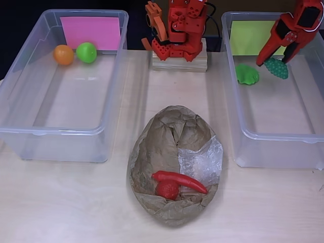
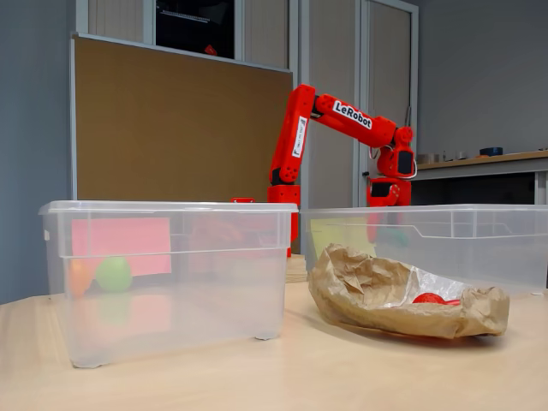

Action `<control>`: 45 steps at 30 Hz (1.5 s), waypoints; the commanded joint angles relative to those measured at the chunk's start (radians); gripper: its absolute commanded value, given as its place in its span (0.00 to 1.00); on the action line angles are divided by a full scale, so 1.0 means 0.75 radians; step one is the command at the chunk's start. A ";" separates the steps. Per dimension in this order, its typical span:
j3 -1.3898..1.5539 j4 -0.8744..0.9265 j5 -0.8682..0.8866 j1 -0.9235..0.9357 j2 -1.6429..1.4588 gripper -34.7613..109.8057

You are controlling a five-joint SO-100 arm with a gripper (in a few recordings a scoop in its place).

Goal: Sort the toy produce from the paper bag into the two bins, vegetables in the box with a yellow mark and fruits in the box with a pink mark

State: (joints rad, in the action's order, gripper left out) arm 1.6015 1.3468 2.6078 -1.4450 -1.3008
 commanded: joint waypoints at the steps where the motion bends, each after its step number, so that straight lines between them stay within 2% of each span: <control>1: -0.139 -0.006 0.031 -0.012 0.076 0.45; 11: -0.231 0.000 0.025 -0.027 0.137 0.54; 18: -0.278 0.096 0.016 -0.031 0.070 0.48; 26: -0.450 0.358 -0.243 0.121 -0.096 0.42; 33: -0.493 0.438 -0.693 0.432 -0.295 0.41; 37: -0.491 0.475 -1.084 0.728 -0.399 0.42; 45: -0.466 0.385 -1.824 1.282 -0.432 0.44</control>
State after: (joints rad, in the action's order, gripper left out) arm 1.2548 1.6368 1.4097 -0.5952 -1.5800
